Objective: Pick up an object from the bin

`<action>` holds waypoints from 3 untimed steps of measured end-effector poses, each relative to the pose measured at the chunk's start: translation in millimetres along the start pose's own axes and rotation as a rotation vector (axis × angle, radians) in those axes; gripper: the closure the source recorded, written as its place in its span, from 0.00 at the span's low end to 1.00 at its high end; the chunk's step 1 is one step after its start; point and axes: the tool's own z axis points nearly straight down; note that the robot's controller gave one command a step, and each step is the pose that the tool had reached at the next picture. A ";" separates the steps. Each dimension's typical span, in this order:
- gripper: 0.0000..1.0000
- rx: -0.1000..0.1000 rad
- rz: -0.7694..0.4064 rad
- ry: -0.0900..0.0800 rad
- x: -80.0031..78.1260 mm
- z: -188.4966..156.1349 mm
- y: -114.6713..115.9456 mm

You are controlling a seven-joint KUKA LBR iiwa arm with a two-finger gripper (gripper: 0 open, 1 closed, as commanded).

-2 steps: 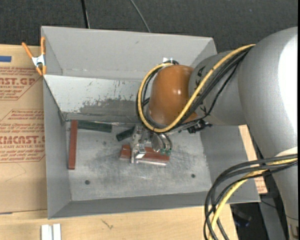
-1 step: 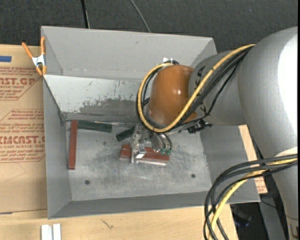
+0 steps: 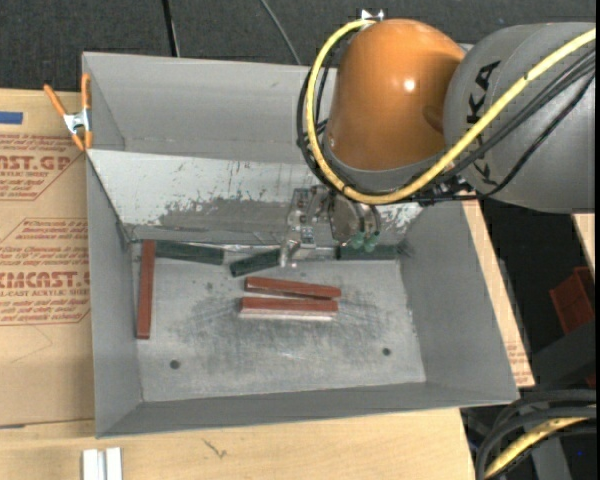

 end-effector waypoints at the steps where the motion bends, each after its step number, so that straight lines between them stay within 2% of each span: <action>1: 1.00 0.002 0.001 0.007 1.4 4.3 -0.8; 2: 1.00 0.000 0.002 0.003 -1.4 66.2 1.1; 3: 0.00 0.002 -0.047 0.009 -1.4 132.1 16.0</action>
Offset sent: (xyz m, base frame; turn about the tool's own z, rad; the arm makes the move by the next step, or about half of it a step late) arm 0.0023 0.0015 -0.1083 0.0048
